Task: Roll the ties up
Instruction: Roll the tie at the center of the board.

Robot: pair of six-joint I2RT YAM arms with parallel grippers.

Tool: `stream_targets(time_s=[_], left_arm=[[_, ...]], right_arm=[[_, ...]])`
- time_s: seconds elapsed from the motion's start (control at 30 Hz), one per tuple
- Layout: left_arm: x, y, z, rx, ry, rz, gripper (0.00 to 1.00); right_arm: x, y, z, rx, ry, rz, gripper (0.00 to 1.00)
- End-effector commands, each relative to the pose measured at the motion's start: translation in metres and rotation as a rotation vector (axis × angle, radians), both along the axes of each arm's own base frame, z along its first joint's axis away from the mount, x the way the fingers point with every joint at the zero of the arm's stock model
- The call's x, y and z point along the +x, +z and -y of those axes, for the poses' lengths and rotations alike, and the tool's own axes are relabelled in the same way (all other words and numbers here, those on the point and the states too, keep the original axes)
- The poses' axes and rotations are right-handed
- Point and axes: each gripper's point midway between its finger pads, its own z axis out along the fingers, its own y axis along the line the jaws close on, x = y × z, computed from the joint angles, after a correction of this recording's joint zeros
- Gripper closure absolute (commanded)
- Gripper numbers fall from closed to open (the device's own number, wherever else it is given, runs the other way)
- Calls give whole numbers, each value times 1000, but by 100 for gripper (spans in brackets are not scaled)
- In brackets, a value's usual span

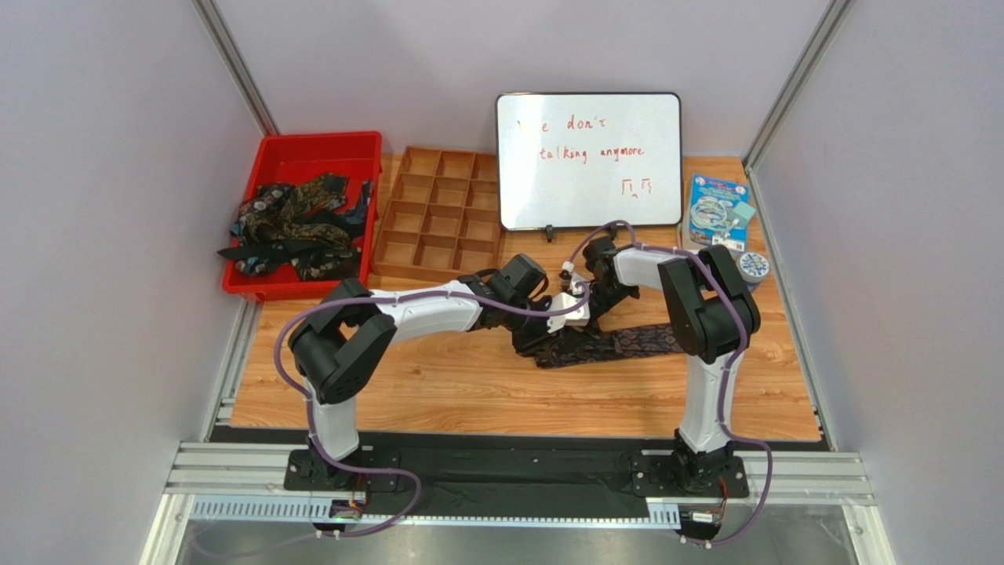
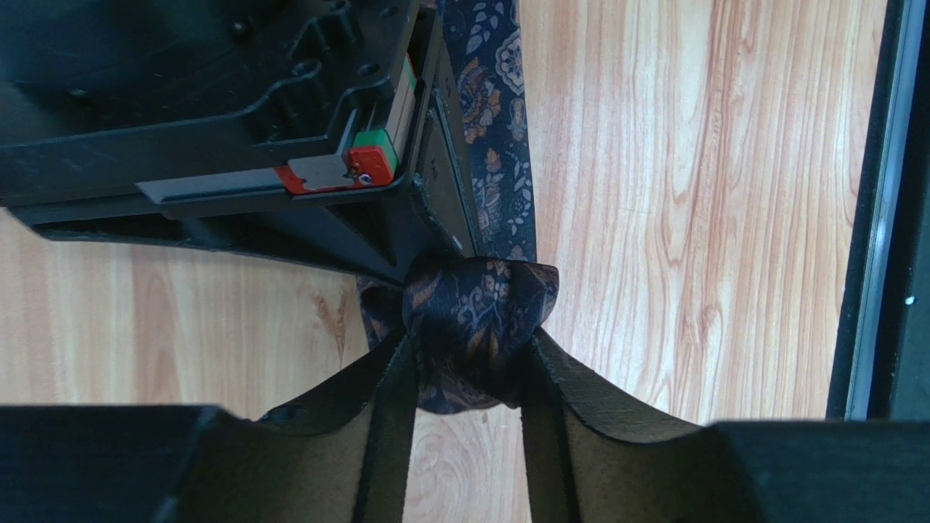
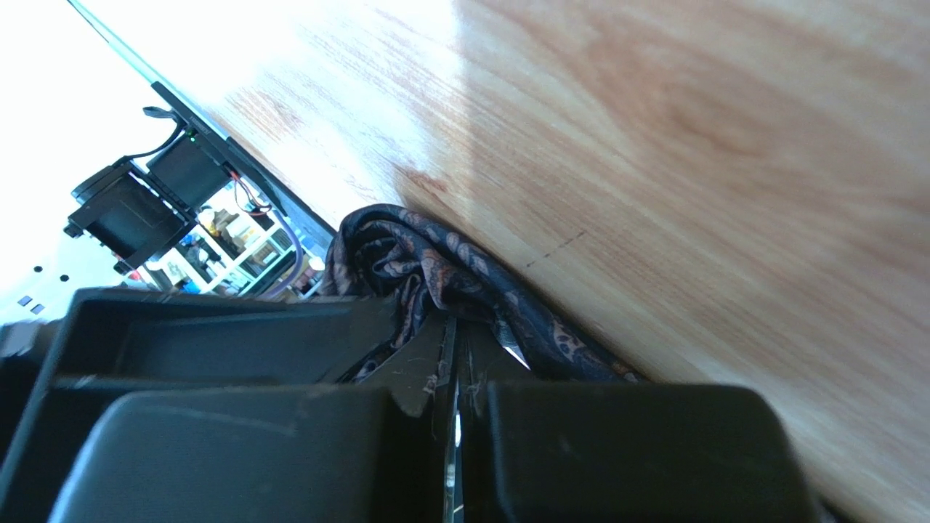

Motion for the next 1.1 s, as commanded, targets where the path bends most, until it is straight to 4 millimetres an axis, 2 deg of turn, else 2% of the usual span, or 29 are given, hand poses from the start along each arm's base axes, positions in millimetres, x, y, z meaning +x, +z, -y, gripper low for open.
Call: stream_targets(time_s=[0.0, 0.13, 0.2, 0.23, 0.33, 0.57, 0.63, 0.7, 0.87, 1.0, 1.07], left_arm=[[-7, -11, 17, -22, -22, -30, 56], [-7, -29, 12, 30, -14, -25, 55], [-7, -41, 9, 76, 4, -33, 62], [-6, -45, 4, 101, 16, -33, 67], [-10, -57, -8, 163, 19, -38, 73], [-24, -73, -30, 242, -18, -62, 77], [-25, -76, -33, 253, -25, -64, 77], [-25, -77, -34, 257, -33, -63, 77], [-25, -76, -31, 258, -45, -63, 76], [-22, -74, -28, 252, -46, -61, 76], [-23, -74, -26, 247, -55, -63, 76]], right_arm=[[5, -27, 7, -85, -46, -8, 99], [7, -21, 5, -57, -49, 0, 100], [10, -14, 3, -35, -51, 15, 100], [12, -6, 3, -18, -56, 30, 99], [12, 15, 5, 18, -62, 41, 97], [7, 65, 16, 97, -72, 65, 83], [6, 73, 24, 100, -78, 69, 80], [5, 77, 29, 99, -68, 101, 77], [3, 72, 34, 91, -65, 99, 62], [3, 60, 35, 72, -72, 89, 60], [6, 48, 34, 58, -81, 82, 65]])
